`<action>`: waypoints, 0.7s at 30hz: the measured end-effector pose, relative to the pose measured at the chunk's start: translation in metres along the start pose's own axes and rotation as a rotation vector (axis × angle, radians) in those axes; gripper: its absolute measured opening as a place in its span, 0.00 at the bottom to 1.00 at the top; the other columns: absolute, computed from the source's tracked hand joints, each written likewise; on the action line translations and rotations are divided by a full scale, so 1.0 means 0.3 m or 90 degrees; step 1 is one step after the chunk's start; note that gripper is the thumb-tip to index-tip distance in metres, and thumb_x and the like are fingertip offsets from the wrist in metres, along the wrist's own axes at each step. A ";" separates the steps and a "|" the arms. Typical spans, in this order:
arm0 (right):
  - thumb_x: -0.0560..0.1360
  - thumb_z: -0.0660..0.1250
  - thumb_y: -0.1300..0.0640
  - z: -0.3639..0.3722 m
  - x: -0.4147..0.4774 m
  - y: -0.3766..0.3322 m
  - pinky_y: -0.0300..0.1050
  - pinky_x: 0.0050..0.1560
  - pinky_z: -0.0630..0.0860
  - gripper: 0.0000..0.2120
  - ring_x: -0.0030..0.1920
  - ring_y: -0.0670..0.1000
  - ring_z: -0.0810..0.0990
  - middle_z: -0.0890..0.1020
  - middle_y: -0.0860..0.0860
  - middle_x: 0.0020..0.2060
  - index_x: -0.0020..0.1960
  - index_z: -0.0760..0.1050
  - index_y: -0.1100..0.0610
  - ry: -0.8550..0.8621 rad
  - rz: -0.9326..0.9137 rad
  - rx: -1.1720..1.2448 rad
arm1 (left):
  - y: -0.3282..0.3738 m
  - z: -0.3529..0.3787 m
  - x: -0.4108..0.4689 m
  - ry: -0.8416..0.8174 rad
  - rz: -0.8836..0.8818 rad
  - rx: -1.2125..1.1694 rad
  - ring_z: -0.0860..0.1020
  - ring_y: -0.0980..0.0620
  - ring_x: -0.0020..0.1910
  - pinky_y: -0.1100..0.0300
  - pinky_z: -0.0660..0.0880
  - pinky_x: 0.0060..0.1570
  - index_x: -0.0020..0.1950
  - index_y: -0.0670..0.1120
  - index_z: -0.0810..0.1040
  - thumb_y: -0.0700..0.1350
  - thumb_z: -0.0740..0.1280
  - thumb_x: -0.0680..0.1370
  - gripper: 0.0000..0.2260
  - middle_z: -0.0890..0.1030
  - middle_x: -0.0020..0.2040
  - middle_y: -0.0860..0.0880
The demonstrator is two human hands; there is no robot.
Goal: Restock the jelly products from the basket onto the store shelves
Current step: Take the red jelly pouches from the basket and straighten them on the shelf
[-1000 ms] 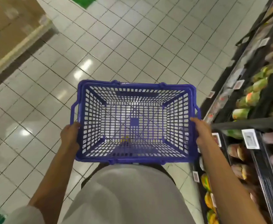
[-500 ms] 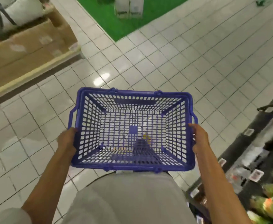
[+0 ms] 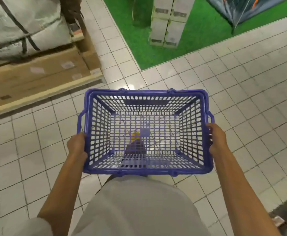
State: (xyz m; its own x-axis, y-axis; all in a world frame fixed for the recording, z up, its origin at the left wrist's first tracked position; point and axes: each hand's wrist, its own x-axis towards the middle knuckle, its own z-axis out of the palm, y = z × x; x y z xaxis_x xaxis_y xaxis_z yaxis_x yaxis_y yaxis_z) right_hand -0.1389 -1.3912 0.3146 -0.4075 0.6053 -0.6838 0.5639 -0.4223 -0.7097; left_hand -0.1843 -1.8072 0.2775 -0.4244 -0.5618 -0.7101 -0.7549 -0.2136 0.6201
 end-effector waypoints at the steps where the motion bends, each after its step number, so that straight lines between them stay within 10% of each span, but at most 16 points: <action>1: 0.72 0.69 0.54 0.051 0.044 -0.047 0.37 0.18 0.72 0.06 0.19 0.46 0.78 0.80 0.47 0.22 0.40 0.78 0.56 0.002 -0.001 -0.001 | 0.056 0.055 0.028 0.002 -0.005 0.001 0.80 0.41 0.44 0.50 0.79 0.44 0.53 0.41 0.75 0.43 0.66 0.74 0.10 0.81 0.48 0.40; 21: 0.73 0.67 0.53 0.995 0.895 -1.103 0.38 0.28 0.74 0.06 0.32 0.50 0.77 0.79 0.51 0.33 0.40 0.76 0.55 -0.058 0.014 -0.109 | 1.055 1.023 0.444 0.052 -0.057 -0.051 0.80 0.43 0.41 0.52 0.78 0.42 0.53 0.40 0.76 0.43 0.65 0.75 0.10 0.81 0.45 0.41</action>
State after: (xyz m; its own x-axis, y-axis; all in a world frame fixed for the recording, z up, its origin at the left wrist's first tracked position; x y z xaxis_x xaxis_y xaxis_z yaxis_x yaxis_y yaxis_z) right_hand -0.6494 -1.2904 0.3153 -0.4518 0.5305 -0.7172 0.6843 -0.3097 -0.6602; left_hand -0.6333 -1.7044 0.2767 -0.3121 -0.6005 -0.7362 -0.7447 -0.3266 0.5821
